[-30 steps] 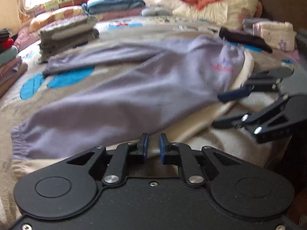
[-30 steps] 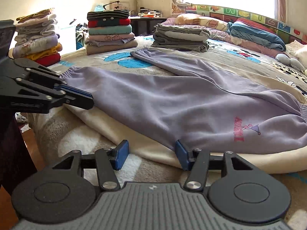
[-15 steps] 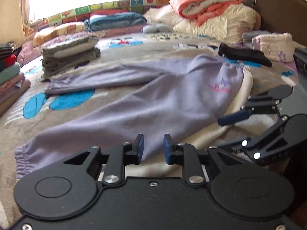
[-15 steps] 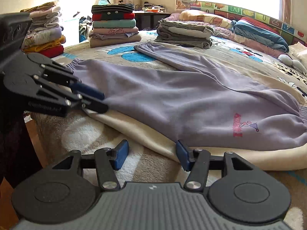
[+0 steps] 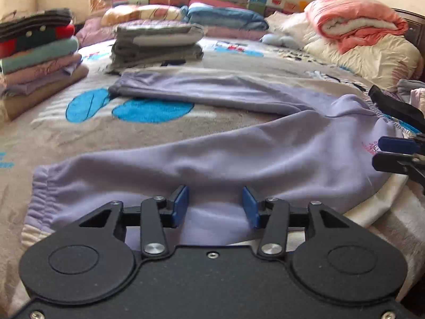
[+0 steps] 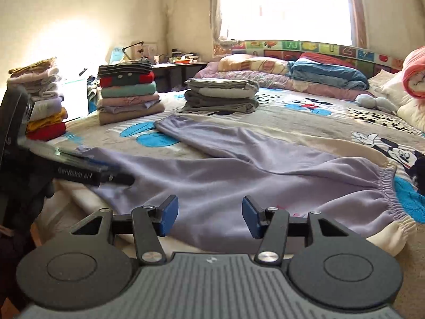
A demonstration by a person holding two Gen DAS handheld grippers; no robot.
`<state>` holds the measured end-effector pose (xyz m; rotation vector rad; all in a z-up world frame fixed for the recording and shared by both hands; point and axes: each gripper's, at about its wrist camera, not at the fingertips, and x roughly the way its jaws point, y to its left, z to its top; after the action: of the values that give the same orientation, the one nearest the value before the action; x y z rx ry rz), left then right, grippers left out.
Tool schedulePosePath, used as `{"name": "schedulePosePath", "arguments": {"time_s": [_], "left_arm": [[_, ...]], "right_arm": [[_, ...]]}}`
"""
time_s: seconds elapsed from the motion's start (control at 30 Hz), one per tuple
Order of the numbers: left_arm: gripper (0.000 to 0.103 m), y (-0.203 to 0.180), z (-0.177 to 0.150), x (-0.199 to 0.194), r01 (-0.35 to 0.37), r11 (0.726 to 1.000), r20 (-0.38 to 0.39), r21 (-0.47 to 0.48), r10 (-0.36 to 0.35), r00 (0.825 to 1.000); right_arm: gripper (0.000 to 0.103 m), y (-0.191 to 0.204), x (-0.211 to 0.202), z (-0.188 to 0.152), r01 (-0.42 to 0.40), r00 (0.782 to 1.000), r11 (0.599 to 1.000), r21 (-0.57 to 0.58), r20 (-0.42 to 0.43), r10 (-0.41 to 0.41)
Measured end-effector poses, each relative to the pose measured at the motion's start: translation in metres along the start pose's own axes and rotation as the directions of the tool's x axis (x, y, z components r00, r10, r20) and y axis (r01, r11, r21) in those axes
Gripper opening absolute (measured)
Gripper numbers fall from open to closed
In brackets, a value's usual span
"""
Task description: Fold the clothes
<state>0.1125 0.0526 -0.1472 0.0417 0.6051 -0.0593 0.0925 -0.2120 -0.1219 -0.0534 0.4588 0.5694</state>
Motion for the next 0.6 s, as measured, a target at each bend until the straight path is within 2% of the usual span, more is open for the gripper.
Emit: {"name": "schedulePosePath", "arguments": {"time_s": [0.03,0.1,0.17,0.2,0.23,0.27,0.33,0.43,0.47,0.53,0.6], "left_arm": [[0.048,0.003,0.0,-0.002,-0.04,0.999,0.017,0.019,0.039,0.999],[0.048,0.024,-0.002,-0.003,-0.097,0.995,0.018,-0.019,0.097,0.995],[0.051,0.051,-0.005,-0.002,-0.117,0.989,-0.006,-0.091,0.117,0.993],[0.05,0.058,-0.005,-0.004,-0.14,0.984,-0.004,-0.106,0.141,0.99],[0.048,0.063,-0.004,-0.006,-0.167,0.979,0.0,-0.117,0.168,0.986],[0.042,0.069,-0.004,-0.009,-0.193,0.973,0.004,-0.127,0.195,0.981],[0.034,0.072,-0.004,-0.012,-0.223,0.964,0.02,-0.144,0.228,0.973],[0.034,0.057,-0.004,-0.018,-0.268,0.957,0.079,-0.113,0.278,0.957],[0.034,0.048,-0.004,-0.021,-0.27,0.959,0.104,-0.093,0.279,0.955],[0.038,0.033,-0.001,-0.021,-0.191,0.98,0.14,-0.06,0.197,0.97],[0.039,0.018,0.002,-0.018,-0.14,0.99,0.163,-0.025,0.142,0.976]], "right_arm": [[0.055,-0.009,0.01,-0.003,0.045,0.998,0.999,0.005,-0.033,-0.045],[0.053,-0.029,0.025,-0.008,0.116,0.989,0.993,0.029,-0.091,-0.113],[0.05,-0.055,0.017,-0.01,0.087,0.994,0.982,0.17,-0.081,-0.074],[0.05,-0.06,0.014,-0.009,0.12,0.99,0.979,0.167,-0.094,-0.105],[0.05,-0.061,0.012,-0.009,0.165,0.982,0.979,0.117,-0.115,-0.152],[0.05,-0.063,0.009,-0.01,0.198,0.974,0.977,0.076,-0.13,-0.188],[0.05,-0.074,0.002,-0.011,0.224,0.968,0.969,0.101,-0.135,-0.209],[0.052,-0.092,-0.009,-0.01,0.318,0.944,0.939,0.129,-0.131,-0.301],[0.052,-0.098,-0.014,-0.009,0.31,0.949,0.937,0.159,-0.11,-0.295],[0.053,-0.107,-0.021,-0.008,0.299,0.954,0.932,0.203,-0.069,-0.291],[0.053,-0.105,-0.021,-0.005,0.302,0.953,0.937,0.177,-0.035,-0.3]]}}
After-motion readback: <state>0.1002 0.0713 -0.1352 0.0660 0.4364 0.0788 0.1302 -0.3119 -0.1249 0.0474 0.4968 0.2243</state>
